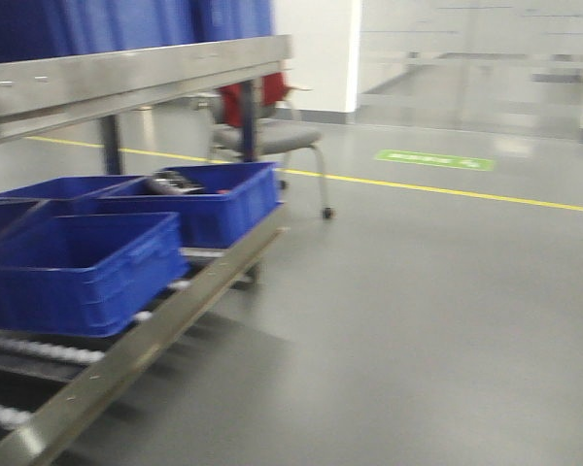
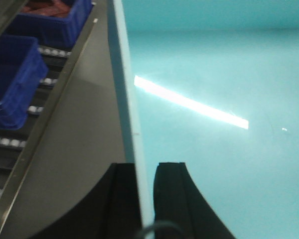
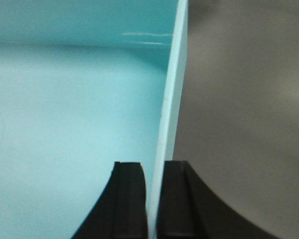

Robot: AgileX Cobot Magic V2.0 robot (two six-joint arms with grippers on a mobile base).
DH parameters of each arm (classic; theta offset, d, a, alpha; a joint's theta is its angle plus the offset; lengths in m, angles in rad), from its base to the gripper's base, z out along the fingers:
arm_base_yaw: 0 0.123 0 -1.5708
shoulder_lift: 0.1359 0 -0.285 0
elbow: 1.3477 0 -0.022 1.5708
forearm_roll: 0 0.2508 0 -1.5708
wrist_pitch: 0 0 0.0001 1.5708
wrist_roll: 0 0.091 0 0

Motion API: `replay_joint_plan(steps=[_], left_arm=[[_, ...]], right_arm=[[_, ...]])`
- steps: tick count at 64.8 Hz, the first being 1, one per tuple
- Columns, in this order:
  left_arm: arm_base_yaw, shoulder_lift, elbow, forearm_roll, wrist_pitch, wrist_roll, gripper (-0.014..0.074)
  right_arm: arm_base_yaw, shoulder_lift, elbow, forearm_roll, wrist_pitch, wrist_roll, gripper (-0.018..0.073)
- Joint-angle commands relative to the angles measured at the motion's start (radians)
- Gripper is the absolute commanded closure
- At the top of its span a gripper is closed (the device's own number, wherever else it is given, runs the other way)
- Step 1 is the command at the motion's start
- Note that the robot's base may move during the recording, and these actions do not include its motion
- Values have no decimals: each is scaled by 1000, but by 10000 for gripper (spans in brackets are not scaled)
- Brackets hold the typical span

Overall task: Fetch blue bin and place on conveyor start
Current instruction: 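Drive across the floor carrying the bin toward the red conveyor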

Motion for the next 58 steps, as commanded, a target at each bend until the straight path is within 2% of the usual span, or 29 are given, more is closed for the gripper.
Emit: replay_joint_plan(steps=[1, 58], left_arm=[[1, -13, -8, 27, -26, 12, 707], [1, -13, -8, 27, -26, 12, 707]], right_arm=[[-10, -13, -12, -55, -28, -22, 712], [-10, -13, -12, -55, -28, -22, 712]])
